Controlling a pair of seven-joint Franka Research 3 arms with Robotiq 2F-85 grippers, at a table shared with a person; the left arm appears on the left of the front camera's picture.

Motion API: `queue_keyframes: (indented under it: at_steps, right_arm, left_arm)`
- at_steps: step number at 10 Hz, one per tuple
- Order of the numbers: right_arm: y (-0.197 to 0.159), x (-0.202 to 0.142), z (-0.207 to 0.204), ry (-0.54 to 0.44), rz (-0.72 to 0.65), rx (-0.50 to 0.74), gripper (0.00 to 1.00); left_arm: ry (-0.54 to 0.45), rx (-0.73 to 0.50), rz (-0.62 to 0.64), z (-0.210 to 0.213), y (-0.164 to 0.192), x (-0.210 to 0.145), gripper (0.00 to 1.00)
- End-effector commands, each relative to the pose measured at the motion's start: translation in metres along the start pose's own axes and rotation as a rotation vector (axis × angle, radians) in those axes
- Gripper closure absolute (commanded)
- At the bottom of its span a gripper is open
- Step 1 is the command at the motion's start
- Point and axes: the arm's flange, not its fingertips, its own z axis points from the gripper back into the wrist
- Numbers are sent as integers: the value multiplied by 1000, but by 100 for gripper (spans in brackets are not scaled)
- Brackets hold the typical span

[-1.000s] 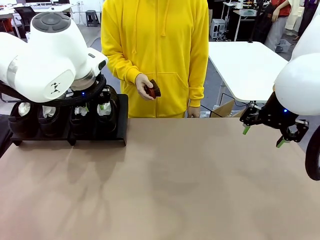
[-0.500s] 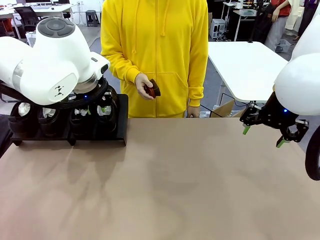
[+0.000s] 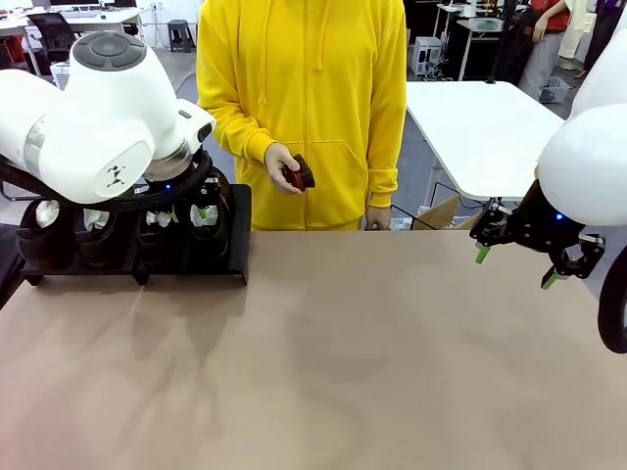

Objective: Organize the shoes by placing them on the stand.
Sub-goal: Place the Shoe from the middle of the table onto the Shoes Stand.

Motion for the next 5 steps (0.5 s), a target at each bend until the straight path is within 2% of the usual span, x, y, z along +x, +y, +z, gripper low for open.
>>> queue_keyframes:
  at_steps: [1, 5]
  right_arm:
    - [-1, 1, 1, 13, 14, 19, 0]
    - [-1, 1, 1, 13, 14, 19, 0]
  left_arm:
    - [-2, -2, 8, 0, -2, 1, 51]
    - [-2, -2, 8, 0, -2, 1, 51]
